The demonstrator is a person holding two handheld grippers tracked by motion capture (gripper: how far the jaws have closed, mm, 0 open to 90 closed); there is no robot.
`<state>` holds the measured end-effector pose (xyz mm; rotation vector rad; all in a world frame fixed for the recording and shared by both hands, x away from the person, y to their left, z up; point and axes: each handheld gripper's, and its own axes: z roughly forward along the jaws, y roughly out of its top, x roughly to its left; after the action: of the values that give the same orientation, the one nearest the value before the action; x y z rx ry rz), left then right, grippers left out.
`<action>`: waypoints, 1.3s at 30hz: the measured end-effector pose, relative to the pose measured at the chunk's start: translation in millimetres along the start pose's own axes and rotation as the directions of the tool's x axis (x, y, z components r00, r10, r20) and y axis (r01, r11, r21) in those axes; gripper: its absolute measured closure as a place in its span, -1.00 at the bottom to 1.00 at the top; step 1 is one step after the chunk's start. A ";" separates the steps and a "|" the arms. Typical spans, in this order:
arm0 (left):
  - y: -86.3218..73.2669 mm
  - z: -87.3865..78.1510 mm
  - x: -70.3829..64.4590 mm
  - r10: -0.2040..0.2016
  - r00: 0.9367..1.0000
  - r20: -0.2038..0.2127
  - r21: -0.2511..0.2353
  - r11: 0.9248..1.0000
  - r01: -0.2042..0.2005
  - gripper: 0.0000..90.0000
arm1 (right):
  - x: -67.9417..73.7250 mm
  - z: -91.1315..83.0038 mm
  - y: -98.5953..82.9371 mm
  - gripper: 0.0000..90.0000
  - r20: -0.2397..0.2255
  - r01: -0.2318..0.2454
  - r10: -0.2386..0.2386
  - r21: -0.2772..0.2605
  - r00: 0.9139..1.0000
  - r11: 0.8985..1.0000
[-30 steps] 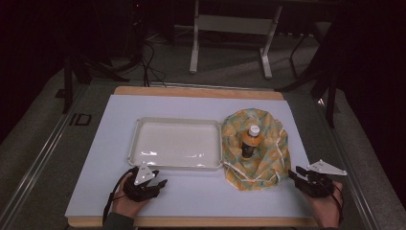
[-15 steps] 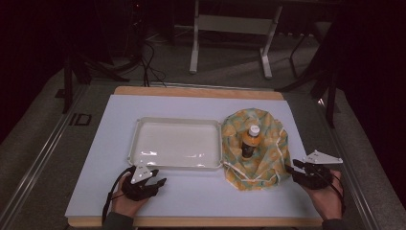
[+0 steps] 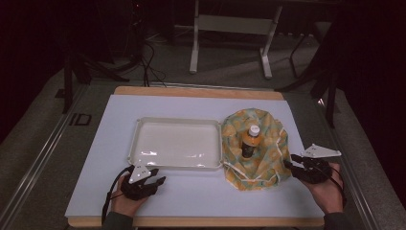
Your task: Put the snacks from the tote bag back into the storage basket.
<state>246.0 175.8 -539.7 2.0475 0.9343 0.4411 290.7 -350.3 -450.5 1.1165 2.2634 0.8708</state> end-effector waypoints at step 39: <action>-0.8 0.4 -1.1 0.014 1.000 0.002 0.002 1.000 -0.014 0.22 | 2.1 -2.2 51.6 0.34 -0.075 0.197 -0.189 0.123 0.979 0.973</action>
<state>245.2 175.0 -540.6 2.0569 0.9200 0.4456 315.0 -325.2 -412.5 0.9139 2.4621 0.6981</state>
